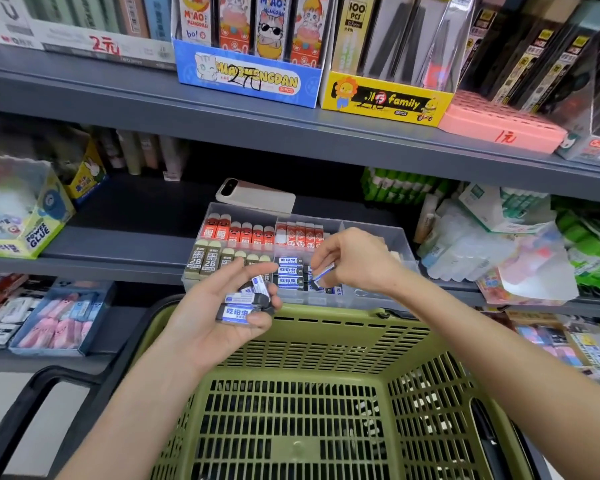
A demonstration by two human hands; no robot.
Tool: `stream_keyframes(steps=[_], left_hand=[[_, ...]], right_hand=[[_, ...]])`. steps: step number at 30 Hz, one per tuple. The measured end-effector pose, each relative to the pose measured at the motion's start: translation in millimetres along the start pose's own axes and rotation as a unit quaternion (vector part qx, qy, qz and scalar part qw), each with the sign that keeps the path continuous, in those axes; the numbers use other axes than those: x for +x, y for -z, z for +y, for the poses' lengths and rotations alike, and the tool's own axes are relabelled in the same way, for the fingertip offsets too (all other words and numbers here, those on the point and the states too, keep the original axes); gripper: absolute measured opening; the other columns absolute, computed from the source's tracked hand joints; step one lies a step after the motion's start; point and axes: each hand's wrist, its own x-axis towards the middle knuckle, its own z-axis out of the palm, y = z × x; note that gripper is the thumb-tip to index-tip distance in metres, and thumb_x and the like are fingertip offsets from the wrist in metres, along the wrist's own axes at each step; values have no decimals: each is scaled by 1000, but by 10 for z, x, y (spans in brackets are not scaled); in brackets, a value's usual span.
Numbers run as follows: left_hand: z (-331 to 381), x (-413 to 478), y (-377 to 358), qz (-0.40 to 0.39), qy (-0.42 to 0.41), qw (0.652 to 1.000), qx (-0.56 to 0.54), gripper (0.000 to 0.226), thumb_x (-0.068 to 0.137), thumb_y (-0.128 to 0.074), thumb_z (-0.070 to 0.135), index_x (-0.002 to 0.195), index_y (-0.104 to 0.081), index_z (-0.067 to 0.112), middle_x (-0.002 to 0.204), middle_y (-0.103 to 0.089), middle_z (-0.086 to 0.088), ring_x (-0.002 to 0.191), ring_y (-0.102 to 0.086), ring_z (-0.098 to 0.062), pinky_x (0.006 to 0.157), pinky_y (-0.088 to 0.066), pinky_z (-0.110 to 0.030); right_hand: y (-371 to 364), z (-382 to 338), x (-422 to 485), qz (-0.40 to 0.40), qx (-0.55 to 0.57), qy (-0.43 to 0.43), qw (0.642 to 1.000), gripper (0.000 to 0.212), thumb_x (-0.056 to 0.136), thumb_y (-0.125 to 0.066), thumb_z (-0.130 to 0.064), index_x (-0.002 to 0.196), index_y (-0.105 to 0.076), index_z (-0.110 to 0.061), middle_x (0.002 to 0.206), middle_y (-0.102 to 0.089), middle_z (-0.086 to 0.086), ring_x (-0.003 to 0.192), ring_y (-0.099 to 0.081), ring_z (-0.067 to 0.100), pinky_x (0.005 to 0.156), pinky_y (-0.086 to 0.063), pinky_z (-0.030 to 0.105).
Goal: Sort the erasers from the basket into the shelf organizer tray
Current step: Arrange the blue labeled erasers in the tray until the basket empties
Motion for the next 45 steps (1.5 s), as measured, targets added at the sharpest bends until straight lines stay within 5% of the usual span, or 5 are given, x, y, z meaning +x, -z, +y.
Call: stream_keyframes(steps=[10, 15, 19, 25, 45], left_hand=[[-17, -1, 121, -18, 2, 1000, 1, 38, 81, -57, 31, 95, -74, 1, 79, -61, -16, 66, -58, -23, 40, -40, -22], [-51, -1, 129, -21, 8, 1000, 3, 38, 82, -56, 30, 95, -74, 0, 79, -60, -16, 65, -58, -23, 40, -40, -22], [-55, -1, 141, -26, 5, 1000, 1, 38, 82, -56, 30, 96, -73, 0, 80, -61, -15, 65, -59, -24, 41, -40, -22], [-72, -26, 76, -27, -21, 999, 34, 40, 73, -63, 23, 106, -70, 1, 82, -61, -18, 66, -60, -26, 42, -41, -24], [-143, -28, 72, -37, 26, 999, 26, 30, 97, -35, 12, 109, -58, -4, 87, -68, -22, 62, -67, -31, 36, -40, -18]], right_hand=[[-57, -79, 93, -69, -106, 20, 992, 24, 77, -56, -3, 78, -71, -22, 63, -57, -24, 66, -55, -8, 57, -40, 12], [-43, -27, 45, -98, -50, 17, 994, 31, 87, -50, 2, 103, -69, -18, 75, -67, -15, 90, -65, 6, 84, -51, 24], [-64, 34, -32, -17, -166, 71, 983, 25, 95, -48, -14, 112, -65, -22, 84, -71, -9, 75, -57, -1, 59, -35, 10], [-150, -220, -300, 21, 126, 138, 982, 12, 88, -63, -29, 82, -71, -23, 70, -66, -10, 63, -51, -2, 59, -36, 10], [-129, -242, -368, -90, 177, 186, 962, 18, 80, -72, -10, 87, -63, -24, 80, -61, -10, 71, -53, 0, 69, -43, 20]])
